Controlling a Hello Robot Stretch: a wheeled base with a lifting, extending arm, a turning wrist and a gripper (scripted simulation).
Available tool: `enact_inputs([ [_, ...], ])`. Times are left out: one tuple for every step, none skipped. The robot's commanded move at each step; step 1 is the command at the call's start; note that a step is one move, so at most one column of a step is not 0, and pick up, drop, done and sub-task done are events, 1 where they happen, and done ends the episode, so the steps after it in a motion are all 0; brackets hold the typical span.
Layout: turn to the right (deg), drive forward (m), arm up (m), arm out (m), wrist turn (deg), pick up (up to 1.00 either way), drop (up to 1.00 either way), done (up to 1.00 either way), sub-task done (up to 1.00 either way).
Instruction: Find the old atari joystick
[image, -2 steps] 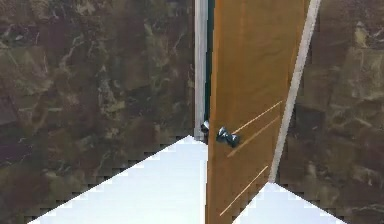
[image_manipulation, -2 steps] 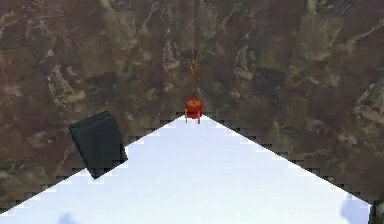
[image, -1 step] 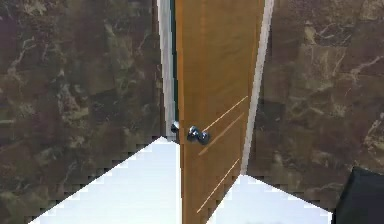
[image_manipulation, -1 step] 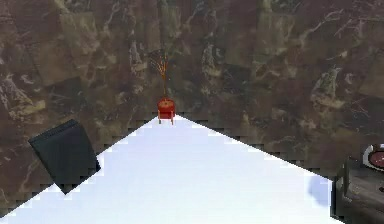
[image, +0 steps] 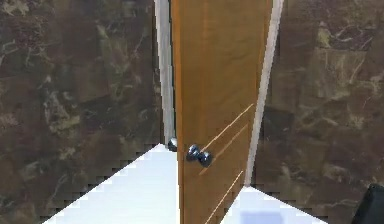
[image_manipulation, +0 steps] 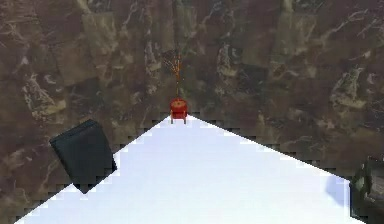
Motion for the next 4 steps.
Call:
enact_inputs([
  [-39.0, 0.0, 0.0, 0.0, 0.0, 0.0, 0.0, 0.0, 0.0],
  [-3.0, 0.0, 0.0, 0.0, 0.0, 0.0, 0.0, 0.0, 0.0],
  [0.0, 0.8, 0.0, 0.0, 0.0, 0.0, 0.0, 0.0, 0.0],
  [45.0, 0.0, 0.0, 0.0, 0.0, 0.0, 0.0, 0.0, 0.0],
])
